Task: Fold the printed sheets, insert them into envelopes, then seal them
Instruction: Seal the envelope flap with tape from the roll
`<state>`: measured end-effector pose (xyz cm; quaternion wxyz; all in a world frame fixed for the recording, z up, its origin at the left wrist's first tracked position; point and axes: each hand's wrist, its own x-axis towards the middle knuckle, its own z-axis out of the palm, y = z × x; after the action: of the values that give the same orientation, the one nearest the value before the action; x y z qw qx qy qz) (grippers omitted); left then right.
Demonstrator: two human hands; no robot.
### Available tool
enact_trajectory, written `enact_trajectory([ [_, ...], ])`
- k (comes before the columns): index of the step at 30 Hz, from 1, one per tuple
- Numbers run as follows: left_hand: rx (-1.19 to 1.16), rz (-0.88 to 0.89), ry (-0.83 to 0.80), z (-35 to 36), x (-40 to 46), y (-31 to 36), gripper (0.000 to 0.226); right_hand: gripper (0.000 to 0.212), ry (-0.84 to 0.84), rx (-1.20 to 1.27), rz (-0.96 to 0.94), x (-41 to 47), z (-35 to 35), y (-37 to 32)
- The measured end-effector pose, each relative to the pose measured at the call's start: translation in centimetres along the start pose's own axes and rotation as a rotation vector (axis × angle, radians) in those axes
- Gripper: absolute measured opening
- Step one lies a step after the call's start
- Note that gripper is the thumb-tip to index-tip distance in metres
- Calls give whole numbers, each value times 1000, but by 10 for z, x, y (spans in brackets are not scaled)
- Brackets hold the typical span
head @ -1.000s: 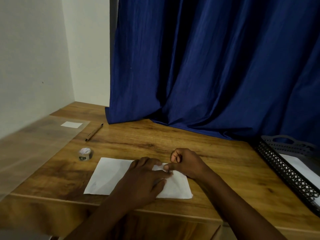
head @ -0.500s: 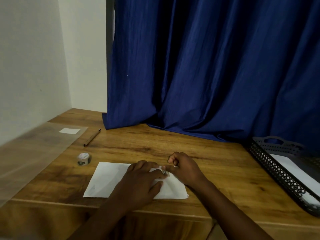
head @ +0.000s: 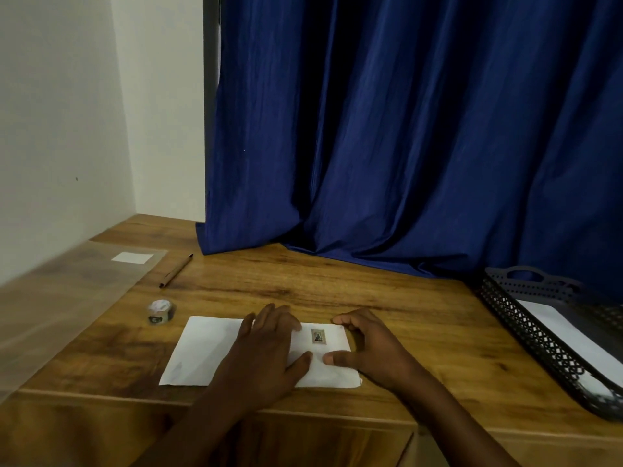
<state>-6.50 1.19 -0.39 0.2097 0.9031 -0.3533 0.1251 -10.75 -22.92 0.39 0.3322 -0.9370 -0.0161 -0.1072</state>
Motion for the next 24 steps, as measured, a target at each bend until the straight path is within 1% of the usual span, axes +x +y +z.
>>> enact_trajectory([
  [3,11,-37,-41,0,0,1,68,92,-2,-21,-2,-9,3,-1],
  [6,1,-32,-22,-1,-1,2,70,93,8,0,13,-13,5,-4],
  [8,-2,-13,4,-1,-1,2,69,86,6,103,44,-13,3,-4],
  [11,4,34,17,-1,-2,3,68,65,-48,272,96,-8,-9,-7],
  [15,4,82,19,-3,-1,5,71,44,-122,314,128,13,-29,-19],
  [18,-15,139,45,-6,-2,6,72,30,-230,252,84,31,-37,-33],
  [22,-50,191,71,-5,-3,8,73,24,-476,112,8,50,-37,-54],
  [24,-69,207,93,-5,-3,8,73,14,-559,76,-5,56,-31,-61],
])
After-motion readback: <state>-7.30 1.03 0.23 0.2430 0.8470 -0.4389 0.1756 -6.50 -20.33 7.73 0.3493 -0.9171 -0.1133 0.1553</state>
